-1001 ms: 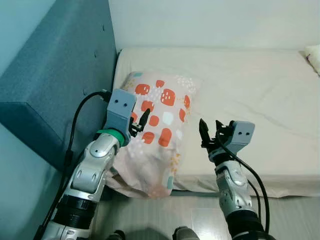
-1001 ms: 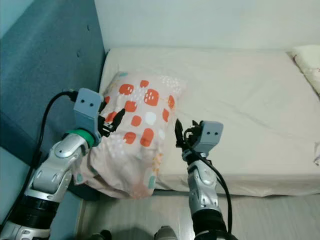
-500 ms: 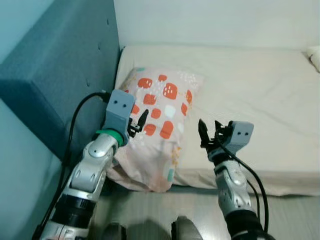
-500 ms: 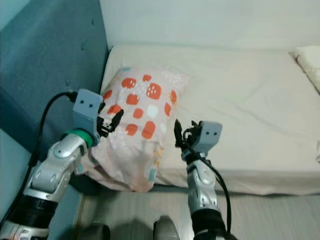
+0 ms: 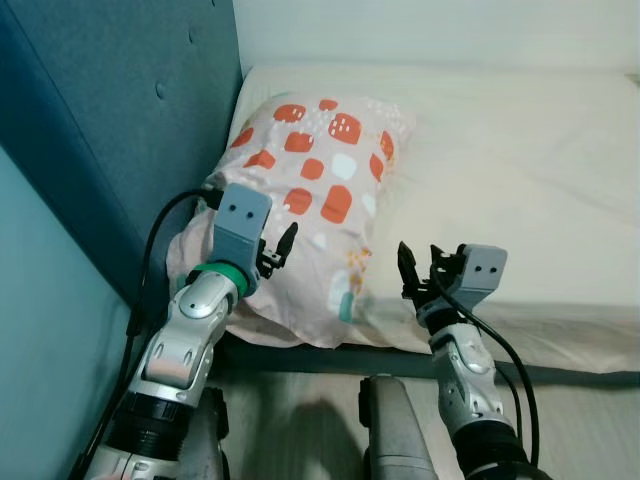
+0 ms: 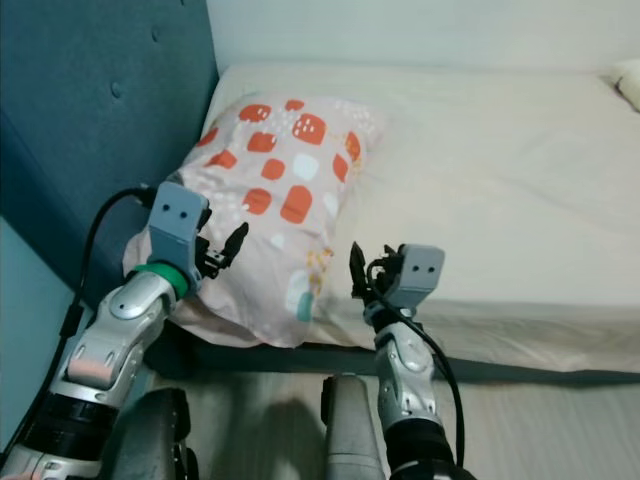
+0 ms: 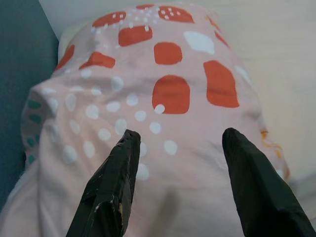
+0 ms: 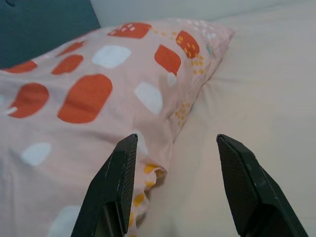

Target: Clean up the room

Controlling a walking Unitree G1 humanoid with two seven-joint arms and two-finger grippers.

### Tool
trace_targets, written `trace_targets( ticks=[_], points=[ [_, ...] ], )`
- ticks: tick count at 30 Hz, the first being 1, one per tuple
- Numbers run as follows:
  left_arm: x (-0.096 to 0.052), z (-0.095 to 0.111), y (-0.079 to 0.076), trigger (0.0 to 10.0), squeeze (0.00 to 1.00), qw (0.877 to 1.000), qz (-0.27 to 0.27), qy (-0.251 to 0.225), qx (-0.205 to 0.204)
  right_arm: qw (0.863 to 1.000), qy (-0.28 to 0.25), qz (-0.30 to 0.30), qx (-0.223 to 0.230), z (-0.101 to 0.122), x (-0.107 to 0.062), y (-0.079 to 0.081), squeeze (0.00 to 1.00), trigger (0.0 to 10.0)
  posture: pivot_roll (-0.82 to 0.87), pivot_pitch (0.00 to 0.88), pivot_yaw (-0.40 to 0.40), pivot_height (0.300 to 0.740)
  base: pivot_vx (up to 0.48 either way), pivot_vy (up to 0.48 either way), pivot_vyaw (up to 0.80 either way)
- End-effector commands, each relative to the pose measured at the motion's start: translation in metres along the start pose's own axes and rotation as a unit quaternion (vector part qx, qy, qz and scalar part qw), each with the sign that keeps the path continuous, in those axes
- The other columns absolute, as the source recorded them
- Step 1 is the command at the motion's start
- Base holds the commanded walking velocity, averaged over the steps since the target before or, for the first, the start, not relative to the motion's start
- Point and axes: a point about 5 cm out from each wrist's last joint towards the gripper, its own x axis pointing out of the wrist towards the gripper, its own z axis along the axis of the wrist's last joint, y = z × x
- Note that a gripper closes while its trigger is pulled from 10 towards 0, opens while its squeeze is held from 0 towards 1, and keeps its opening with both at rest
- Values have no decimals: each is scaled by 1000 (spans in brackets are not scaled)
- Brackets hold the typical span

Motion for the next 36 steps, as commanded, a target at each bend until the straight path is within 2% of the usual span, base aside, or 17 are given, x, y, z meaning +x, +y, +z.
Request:
trace_targets(
  ticks=[1, 7, 10, 12, 13, 15, 16, 19, 21, 25, 26, 29, 31, 32, 33, 34, 36],
  points=[
    [-1, -4, 1, 10000, 0, 1000, 1, 9, 6, 1000, 3, -4, 7, -2, -1, 0, 0, 10000, -89, 66, 51, 566, 0, 0, 0],
    [-2, -5, 1, 10000, 0, 1000, 2, 11, 8, 1000, 9, 9, 11, -4, -2, 3, 0, 10000, -88, 69, 52, 566, 0, 0, 0],
    [-4, -9, 9, 10000, 0, 1000, 2, 19, 15, 998, 22, 51, 19, -7, -4, 12, 0, 10000, -91, 75, 53, 566, 0, 0, 0],
    [-19, -15, 27, 10000, 0, 997, -64, 40, 33, 989, 50, 139, 15, -14, -15, 27, 0, 10000, -80, 88, 50, 566, 0, 0, 0],
    [-19, -15, 27, 10000, 0, 997, -64, 40, 33, 989, 50, 139, 15, -14, -15, 27, 0, 10000, -80, 88, 50, 566, 0, 0, 0],
    [-38, -17, 39, 10000, 0, 988, -138, 59, 35, 973, 74, 218, 2, -18, -28, 38, 0, 10000, -69, 96, 51, 566, 0, 0, 0],
    [-38, -17, 39, 10000, 0, 988, -138, 59, 35, 973, 74, 218, 2, -18, -28, 38, 0, 10000, -69, 96, 51, 566, 0, 0, 0],
    [-63, -14, 49, 10000, 0, 973, -219, 76, 13, 948, 95, 304, -11, -19, -44, 51, 0, 10000, -58, 106, 51, 566, 0, 0, 0],
    [-67, -13, 52, 10000, 0, 969, -234, 82, 10, 942, 94, 321, -12, -16, -46, 55, 0, 10000, -52, 112, 49, 566, 0, 0, 0],
    [-70, -11, 55, 10000, 0, 963, -252, 95, 21, 939, 93, 332, -10, -13, -46, 61, 0, 10000, -46, 120, 48, 566, 0, 0, 0],
    [-70, -18, 57, 10000, 0, 952, -270, 136, 59, 947, 142, 286, -40, -31, -38, 59, 0, 10000, -40, 128, 47, 566, 0, 0, 0],
    [-71, -24, 57, 10000, 0, 941, -287, 161, 78, 948, 195, 243, -68, -46, -35, 53, 0, 10000, -41, 134, 49, 566, 0, 0, 0],
    [-70, -27, 55, 10000, 0, 938, -292, 168, 83, 948, 213, 228, -68, -52, -34, 51, 0, 10000, -43, 138, 52, 566, 0, 0, 0],
    [-68, -31, 51, 10000, 0, 936, -296, 172, 83, 948, 235, 210, -50, -58, -32, 49, 0, 10000, -40, 154, 56, 566, 0, 0, 0],
    [-68, -31, 51, 10000, 0, 936, -296, 172, 83, 948, 235, 210, -50, -58, -32, 49, 0, 10000, -40, 154, 56, 566, 0, 0, 0],
    [-63, -38, 46, 10000, 0, 935, -293, 178, 92, 948, 250, 192, -30, -61, -28, 48, 0, 10000, -41, 165, 59, 566, 0, 0, 0],
    [-63, -38, 46, 10000, 0, 935, -293, 178, 92, 948, 250, 192, -30, -61, -28, 48, 0, 10000, -41, 165, 59, 566, 0, 0, 0]
  ],
)
